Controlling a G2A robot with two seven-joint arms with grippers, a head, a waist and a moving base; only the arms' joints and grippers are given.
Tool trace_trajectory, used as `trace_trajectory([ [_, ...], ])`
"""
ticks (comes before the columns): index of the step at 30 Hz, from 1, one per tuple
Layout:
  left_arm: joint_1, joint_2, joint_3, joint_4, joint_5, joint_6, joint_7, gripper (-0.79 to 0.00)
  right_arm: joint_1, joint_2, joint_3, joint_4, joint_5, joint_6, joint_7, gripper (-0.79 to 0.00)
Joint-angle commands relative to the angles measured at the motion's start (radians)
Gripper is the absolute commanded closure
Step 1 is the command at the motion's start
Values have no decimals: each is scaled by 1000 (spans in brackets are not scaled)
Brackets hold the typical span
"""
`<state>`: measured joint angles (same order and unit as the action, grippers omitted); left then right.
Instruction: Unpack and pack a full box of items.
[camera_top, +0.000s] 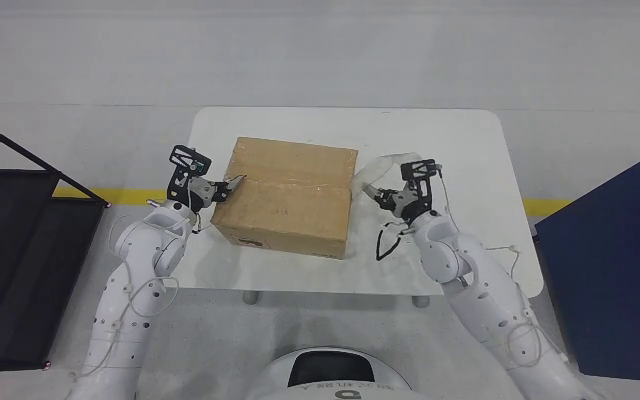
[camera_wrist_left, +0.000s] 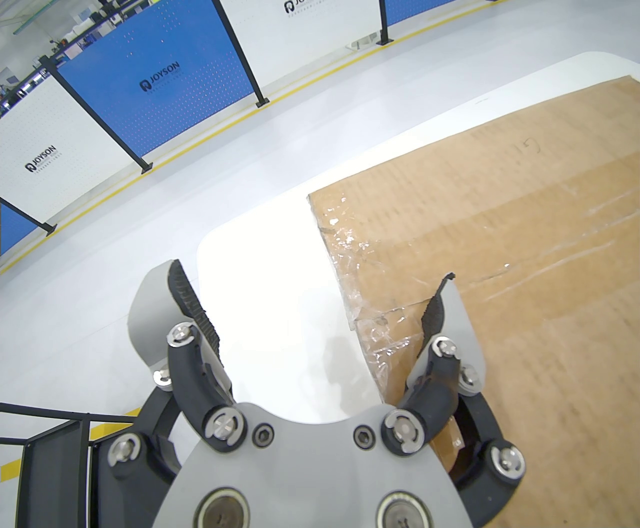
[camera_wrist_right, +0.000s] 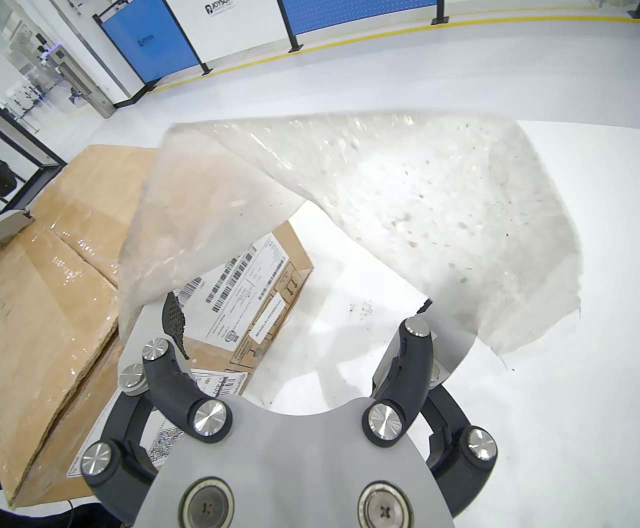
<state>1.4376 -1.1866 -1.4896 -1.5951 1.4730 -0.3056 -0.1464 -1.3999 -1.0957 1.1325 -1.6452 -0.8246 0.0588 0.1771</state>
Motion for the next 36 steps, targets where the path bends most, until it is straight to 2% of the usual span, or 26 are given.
trace_trajectory([
  [1,0,0,0,0,0,0,0,-785,-25,3,26,-18,11,-15,-12,-785],
  [4,0,0,0,0,0,0,0,-785,-63,8,57,-46,12,-33,-27,-785],
  [7,0,0,0,0,0,0,0,-785,-79,6,56,-72,-19,-5,-26,-785],
  [19,0,0,0,0,0,0,0,-785,16,-40,-102,-110,-175,228,24,-785],
  [28,0,0,0,0,0,0,0,-785,24,-61,-164,-165,-272,296,72,-785],
  [32,3,-1,-46,10,-43,91,26,-785,40,-73,-203,-170,-341,350,126,-785],
  [36,12,3,-120,22,-85,133,51,-785,75,-90,-240,-156,-385,404,190,-785],
])
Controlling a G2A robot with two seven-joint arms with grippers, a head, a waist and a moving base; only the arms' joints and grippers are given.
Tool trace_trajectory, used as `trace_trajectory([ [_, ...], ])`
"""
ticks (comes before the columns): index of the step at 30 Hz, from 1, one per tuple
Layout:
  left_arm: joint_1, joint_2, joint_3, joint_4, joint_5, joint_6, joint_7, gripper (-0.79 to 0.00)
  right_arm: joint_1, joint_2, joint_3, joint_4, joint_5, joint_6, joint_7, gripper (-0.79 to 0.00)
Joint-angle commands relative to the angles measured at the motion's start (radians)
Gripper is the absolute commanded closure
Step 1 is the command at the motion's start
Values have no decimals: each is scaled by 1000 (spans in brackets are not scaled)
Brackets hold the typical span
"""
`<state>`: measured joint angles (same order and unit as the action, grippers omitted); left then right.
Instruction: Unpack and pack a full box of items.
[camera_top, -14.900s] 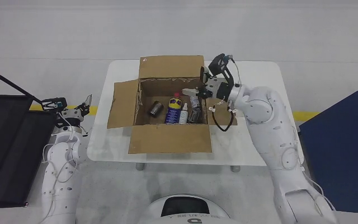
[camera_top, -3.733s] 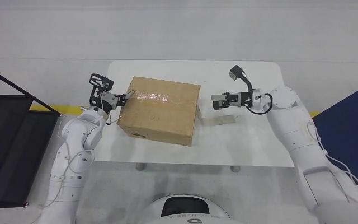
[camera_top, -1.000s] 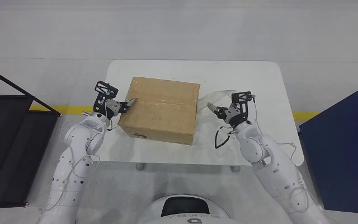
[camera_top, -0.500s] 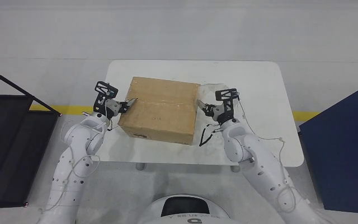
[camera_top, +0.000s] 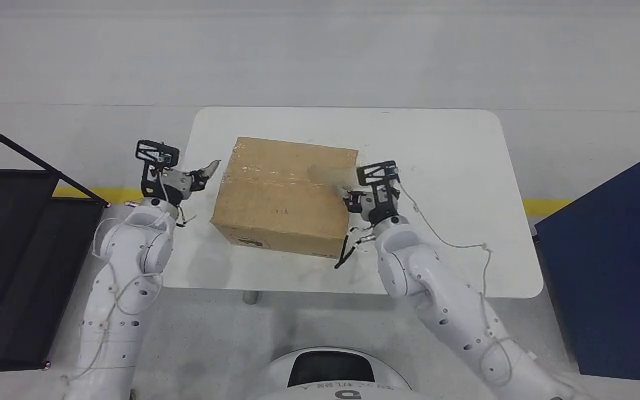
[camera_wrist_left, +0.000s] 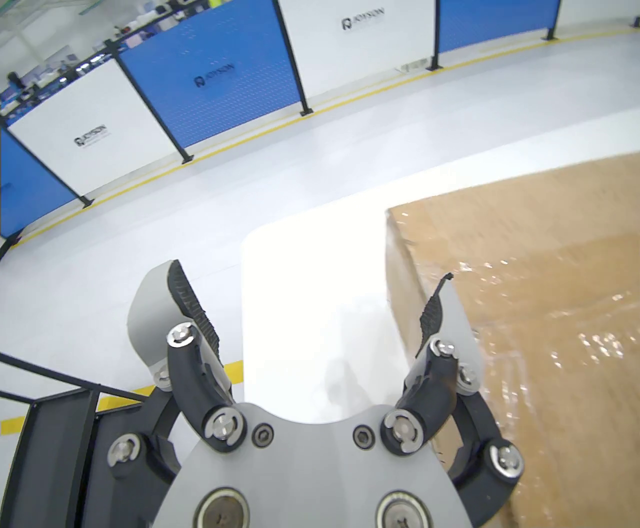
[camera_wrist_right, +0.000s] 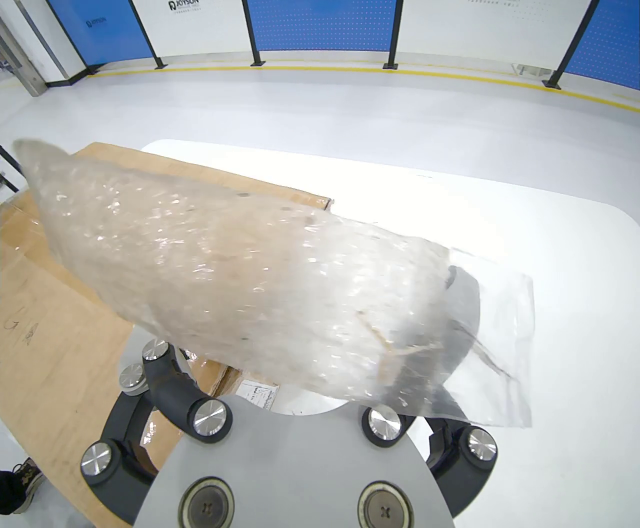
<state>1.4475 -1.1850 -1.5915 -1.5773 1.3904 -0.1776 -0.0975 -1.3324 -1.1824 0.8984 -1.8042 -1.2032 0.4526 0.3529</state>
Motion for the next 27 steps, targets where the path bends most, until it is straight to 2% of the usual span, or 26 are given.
trace_trajectory([
  [1,5,4,-35,12,-2,11,1,-785,17,-7,-14,7,-16,21,30,-785],
  [5,-1,12,-59,74,71,16,-30,-785,42,-21,-34,11,-45,52,80,-785],
  [9,-26,14,-16,144,135,-44,-47,-785,54,-32,-45,8,-71,71,122,-785],
  [12,-38,11,40,164,166,-80,-29,-785,61,-40,-56,11,-96,84,153,-785],
  [17,-40,4,101,150,169,-106,-5,-785,69,-54,-69,17,-126,105,190,-785],
  [27,-28,4,136,104,190,-132,-4,-785,41,-70,-34,4,-148,143,213,-785],
])
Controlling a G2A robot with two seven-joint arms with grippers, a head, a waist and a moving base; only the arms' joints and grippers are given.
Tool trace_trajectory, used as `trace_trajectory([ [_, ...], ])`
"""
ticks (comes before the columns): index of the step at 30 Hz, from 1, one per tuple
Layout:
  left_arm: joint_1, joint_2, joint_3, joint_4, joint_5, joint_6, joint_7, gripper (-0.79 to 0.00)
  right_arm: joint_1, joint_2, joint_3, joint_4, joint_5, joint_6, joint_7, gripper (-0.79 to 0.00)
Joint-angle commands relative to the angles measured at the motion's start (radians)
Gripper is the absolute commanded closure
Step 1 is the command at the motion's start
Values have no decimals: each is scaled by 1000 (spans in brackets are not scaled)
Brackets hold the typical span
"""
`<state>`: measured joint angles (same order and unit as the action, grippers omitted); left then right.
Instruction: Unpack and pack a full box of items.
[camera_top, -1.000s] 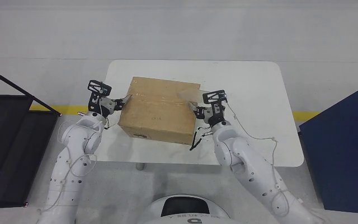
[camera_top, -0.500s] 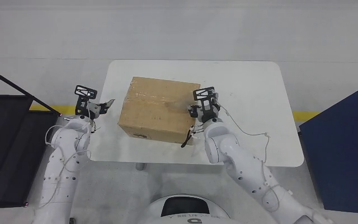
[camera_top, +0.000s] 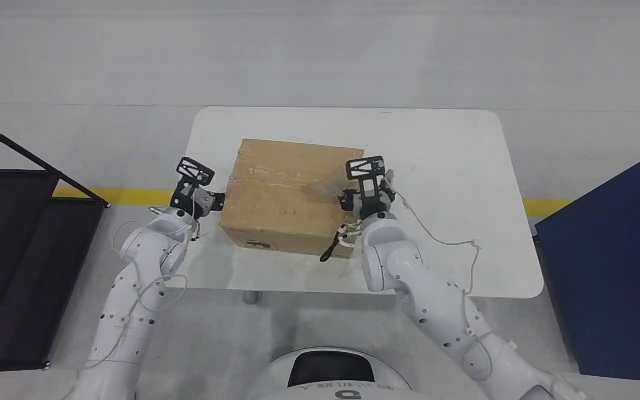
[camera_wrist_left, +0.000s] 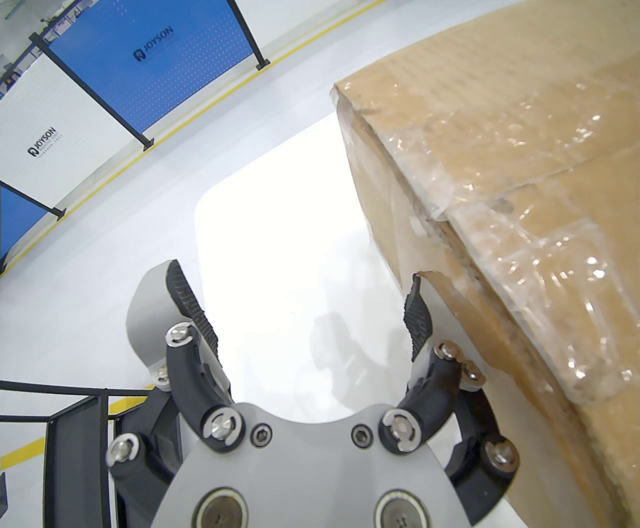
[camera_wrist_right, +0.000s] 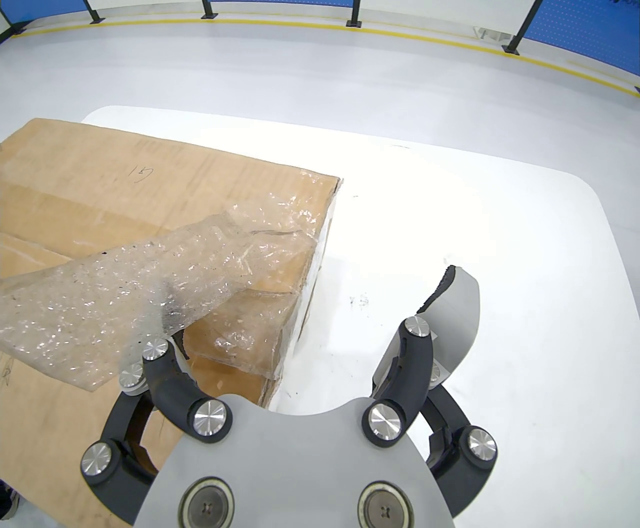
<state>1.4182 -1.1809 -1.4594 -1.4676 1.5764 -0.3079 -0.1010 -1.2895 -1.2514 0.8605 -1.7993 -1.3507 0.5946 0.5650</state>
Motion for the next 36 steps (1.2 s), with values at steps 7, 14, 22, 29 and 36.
trace_trajectory([
  [7,12,-6,54,-74,1,-4,-11,-785,-12,-11,21,3,-15,-3,20,-785],
  [14,24,-9,84,-120,-2,7,-24,-785,-11,-25,20,3,-36,-4,29,-785],
  [22,31,-6,58,-98,-20,14,-17,-785,-146,-15,141,-137,98,-84,-138,-785],
  [29,33,-2,37,-82,-31,8,-11,-785,-229,7,234,-156,28,-173,-23,-785],
  [36,34,-1,31,-82,-43,9,-1,-785,-167,-9,151,-113,-121,-143,129,-785],
])
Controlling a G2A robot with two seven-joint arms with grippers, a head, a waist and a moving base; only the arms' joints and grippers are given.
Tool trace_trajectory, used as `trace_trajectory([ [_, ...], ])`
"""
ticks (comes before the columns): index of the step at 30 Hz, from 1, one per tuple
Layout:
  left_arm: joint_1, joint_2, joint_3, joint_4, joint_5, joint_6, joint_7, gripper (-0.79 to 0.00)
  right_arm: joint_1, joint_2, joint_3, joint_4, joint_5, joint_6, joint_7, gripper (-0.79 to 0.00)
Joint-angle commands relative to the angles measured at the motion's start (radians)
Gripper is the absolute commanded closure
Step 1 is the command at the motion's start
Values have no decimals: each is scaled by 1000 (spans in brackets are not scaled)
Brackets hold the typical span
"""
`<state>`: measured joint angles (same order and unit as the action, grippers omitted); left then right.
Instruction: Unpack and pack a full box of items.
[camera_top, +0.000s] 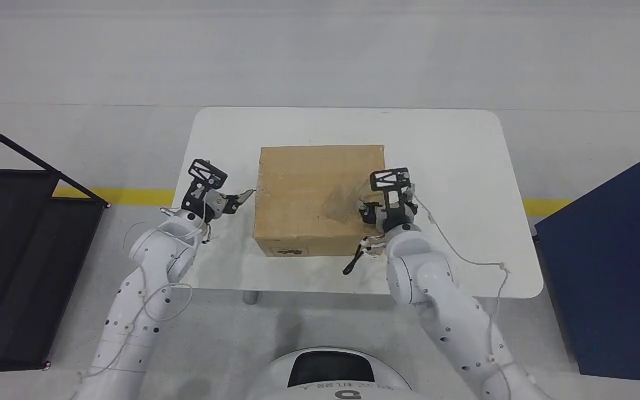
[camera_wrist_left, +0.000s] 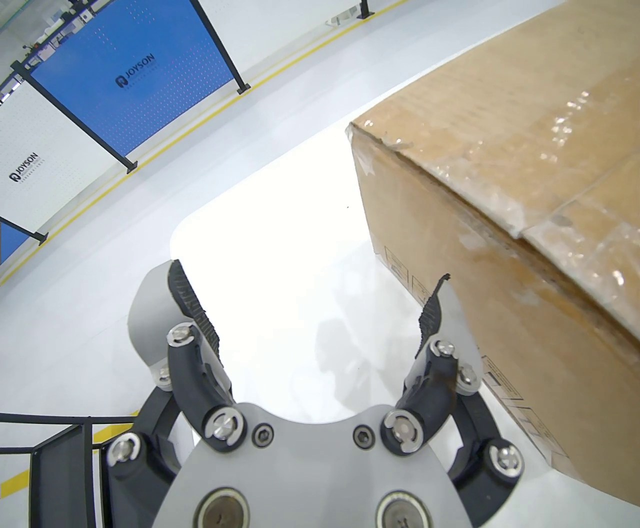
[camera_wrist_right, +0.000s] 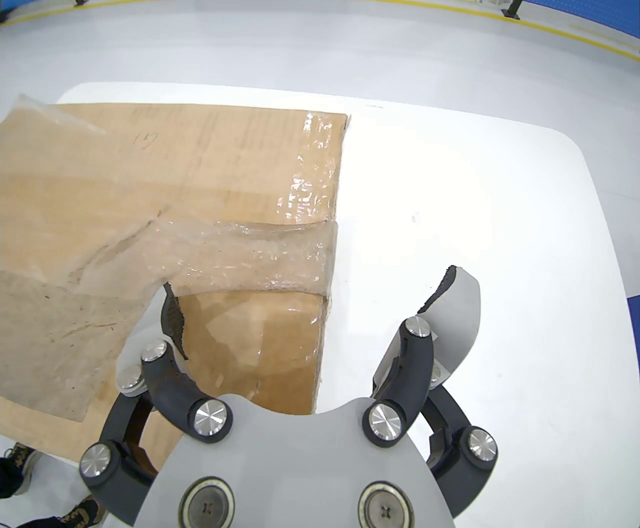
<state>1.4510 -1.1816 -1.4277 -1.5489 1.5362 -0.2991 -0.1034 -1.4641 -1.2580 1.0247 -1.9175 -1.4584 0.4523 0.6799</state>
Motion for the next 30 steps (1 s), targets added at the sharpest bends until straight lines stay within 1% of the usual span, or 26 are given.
trace_trajectory([
  [1,2,0,-1,-2,-3,0,4,-785,17,-6,-27,10,-29,3,27,-785],
  [5,11,2,-8,-2,-10,1,13,-785,40,-17,-72,10,-57,-26,77,-785],
  [11,21,3,-19,6,-26,1,30,-785,18,-21,-65,-35,-47,-60,80,-785],
  [15,24,4,-21,6,-34,-1,37,-785,31,-27,-77,-27,-64,-72,120,-785],
  [21,30,5,-26,1,-42,-5,44,-785,102,-54,-122,28,-112,3,161,-785],
  [24,33,6,-29,2,-44,-8,48,-785,148,-71,-150,70,-151,57,190,-785],
  [27,36,8,-34,3,-48,-10,51,-785,186,-88,-170,92,-157,85,214,-785],
  [30,37,9,-38,5,-52,-13,53,-785,204,-102,-181,95,-158,116,211,-785],
])
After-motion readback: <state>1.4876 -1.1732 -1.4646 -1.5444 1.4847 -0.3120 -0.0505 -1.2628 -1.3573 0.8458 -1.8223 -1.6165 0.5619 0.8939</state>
